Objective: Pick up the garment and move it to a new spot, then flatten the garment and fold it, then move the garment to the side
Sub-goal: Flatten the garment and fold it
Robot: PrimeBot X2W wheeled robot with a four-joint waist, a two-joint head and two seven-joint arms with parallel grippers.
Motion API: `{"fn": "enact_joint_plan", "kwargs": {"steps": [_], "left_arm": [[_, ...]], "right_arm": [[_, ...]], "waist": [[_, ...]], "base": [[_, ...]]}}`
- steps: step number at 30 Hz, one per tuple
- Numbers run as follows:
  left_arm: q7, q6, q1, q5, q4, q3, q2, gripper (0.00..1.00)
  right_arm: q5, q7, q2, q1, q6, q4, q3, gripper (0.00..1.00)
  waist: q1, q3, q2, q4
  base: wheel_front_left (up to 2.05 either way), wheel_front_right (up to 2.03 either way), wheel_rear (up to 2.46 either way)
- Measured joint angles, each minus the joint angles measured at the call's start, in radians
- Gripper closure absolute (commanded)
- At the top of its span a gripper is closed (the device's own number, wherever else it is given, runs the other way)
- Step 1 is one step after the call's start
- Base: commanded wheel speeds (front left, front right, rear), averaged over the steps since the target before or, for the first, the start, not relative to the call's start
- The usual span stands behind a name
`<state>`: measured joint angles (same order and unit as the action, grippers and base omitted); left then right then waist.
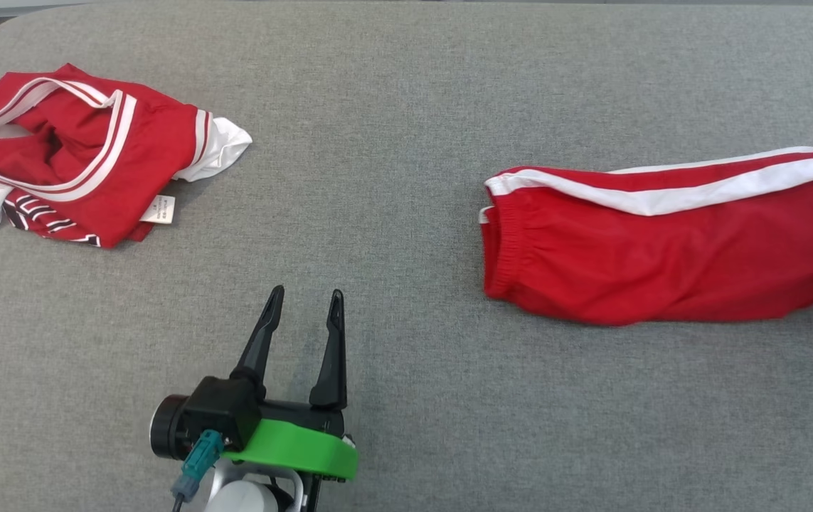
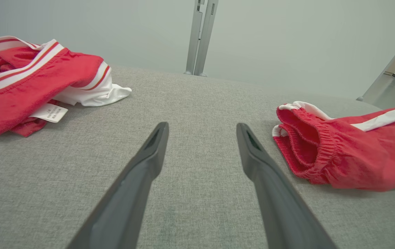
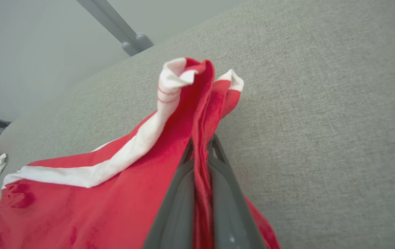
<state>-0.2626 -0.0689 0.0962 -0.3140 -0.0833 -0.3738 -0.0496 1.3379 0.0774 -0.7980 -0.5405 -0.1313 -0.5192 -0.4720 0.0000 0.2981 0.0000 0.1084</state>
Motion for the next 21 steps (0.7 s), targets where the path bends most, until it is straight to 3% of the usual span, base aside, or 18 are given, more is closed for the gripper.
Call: {"fn": "enact_joint_plan", "kwargs": {"steps": [6, 11, 16, 21], "left_arm": [[0.0, 0.003, -0.005, -0.002, 0.002, -0.005, 0.0, 0.0], [0.0, -0.002, -0.011, -0.012, 0.003, -0.01, 0.0, 0.0], [0.0, -0.008, -0.019, -0.021, 0.003, -0.017, 0.0, 0.0], [0.0, -0.01, -0.019, -0.037, 0.003, -0.023, 0.0, 0.0]], "right_arm": [[0.007, 0.006, -0.076, 0.001, 0.0, -0.03, 0.032, 1.0], [-0.042, 0.022, -0.077, -0.027, 0.0, 0.071, 0.007, 1.0], [-0.107, 0.06, 0.005, -0.056, 0.001, 0.163, -0.043, 1.0], [-0.2, 0.085, 0.149, -0.058, 0.001, 0.176, -0.084, 1.0]], "waist": [[0.0, 0.006, 0.0, 0.015], [0.0, -0.003, 0.0, 0.02], [0.0, -0.017, 0.0, 0.017], [0.0, -0.02, 0.0, 0.018]], "base": [[0.0, 0.0, 0.0], [0.0, 0.0, 0.0], [0.0, 0.0, 0.0], [0.0, 0.0, 0.0]]}}
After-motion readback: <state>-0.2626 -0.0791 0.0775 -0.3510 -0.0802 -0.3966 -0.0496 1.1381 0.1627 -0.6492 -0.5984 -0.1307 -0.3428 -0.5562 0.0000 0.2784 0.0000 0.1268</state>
